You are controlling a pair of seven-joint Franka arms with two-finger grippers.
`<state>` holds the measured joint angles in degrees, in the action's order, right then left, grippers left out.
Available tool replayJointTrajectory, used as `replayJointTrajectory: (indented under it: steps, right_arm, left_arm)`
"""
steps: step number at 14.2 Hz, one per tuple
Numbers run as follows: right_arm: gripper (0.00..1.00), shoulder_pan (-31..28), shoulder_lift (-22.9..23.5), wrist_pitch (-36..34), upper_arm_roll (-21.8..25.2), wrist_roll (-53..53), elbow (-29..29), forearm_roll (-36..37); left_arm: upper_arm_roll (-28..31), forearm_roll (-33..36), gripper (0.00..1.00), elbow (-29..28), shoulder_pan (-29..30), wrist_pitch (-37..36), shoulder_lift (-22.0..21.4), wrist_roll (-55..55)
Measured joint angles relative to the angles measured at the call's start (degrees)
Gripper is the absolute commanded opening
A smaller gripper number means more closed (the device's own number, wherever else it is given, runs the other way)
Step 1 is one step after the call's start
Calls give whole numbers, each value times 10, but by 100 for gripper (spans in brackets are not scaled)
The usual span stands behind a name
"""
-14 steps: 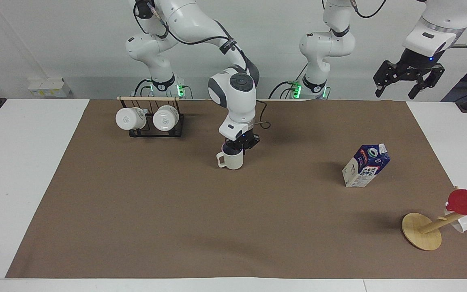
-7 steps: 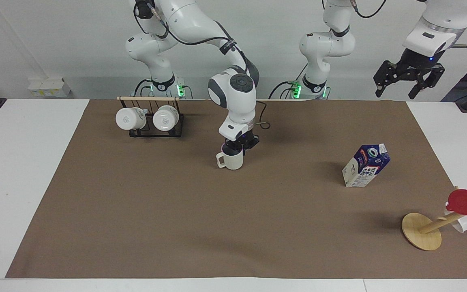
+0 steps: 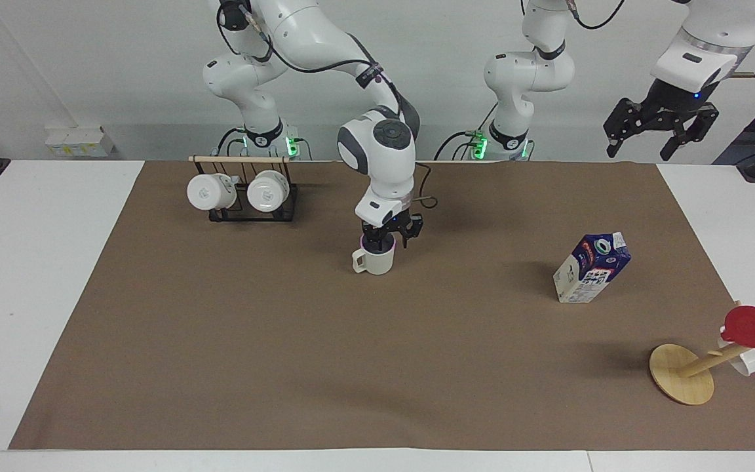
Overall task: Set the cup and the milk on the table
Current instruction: 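Carry the white mug toward the table centre with the right gripper, then set the white mug down and open the right gripper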
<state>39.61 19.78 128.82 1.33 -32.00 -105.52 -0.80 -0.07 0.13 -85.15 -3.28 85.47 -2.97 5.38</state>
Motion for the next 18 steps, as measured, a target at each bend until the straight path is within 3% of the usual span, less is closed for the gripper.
replayJointTrajectory:
  steps: [4, 11, 18]
  right_arm:
    - [100, -2, -31, -9, 3, 0, 4, 0]
    - [100, -43, -119, -89, 8, 1, 5, 1]
    - [100, -135, -179, -154, 10, 68, 6, 4]
  left_arm:
    - [0, 0, 100, -1, 0, 0, -2, 0]
    - [1, 0, 100, -3, 0, 0, -3, 0]
    - [0, 0, 100, -7, 0, 0, -5, 0]
